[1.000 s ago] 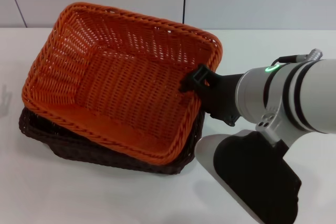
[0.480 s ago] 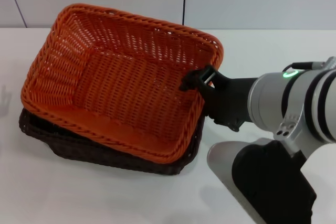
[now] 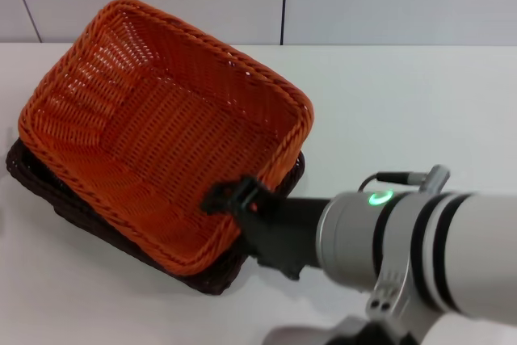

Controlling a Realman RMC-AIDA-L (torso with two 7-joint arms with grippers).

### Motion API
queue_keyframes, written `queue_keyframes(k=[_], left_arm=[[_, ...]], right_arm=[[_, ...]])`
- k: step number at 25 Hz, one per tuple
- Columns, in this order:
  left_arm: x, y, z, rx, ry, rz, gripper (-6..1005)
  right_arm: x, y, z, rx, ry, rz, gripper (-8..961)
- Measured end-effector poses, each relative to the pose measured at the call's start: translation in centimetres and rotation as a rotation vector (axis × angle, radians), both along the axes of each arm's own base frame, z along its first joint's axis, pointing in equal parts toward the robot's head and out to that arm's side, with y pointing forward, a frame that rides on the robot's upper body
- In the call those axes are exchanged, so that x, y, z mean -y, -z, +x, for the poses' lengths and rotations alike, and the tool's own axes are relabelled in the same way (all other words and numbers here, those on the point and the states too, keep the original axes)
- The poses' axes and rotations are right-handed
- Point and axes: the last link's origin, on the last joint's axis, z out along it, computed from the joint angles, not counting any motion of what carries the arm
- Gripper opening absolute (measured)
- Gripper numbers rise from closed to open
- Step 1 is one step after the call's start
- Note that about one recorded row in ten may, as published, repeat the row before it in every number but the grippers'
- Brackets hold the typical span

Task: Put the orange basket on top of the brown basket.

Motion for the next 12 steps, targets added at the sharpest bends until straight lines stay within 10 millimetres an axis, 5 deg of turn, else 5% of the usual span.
queue_keyframes(k=[12], left_arm=[[-0.2,0.0,0.0,-0.002,0.001,0.0,801]], right_arm=[[3.3,2.4,-1.3,-0.017,-0.101,-0.072,545]])
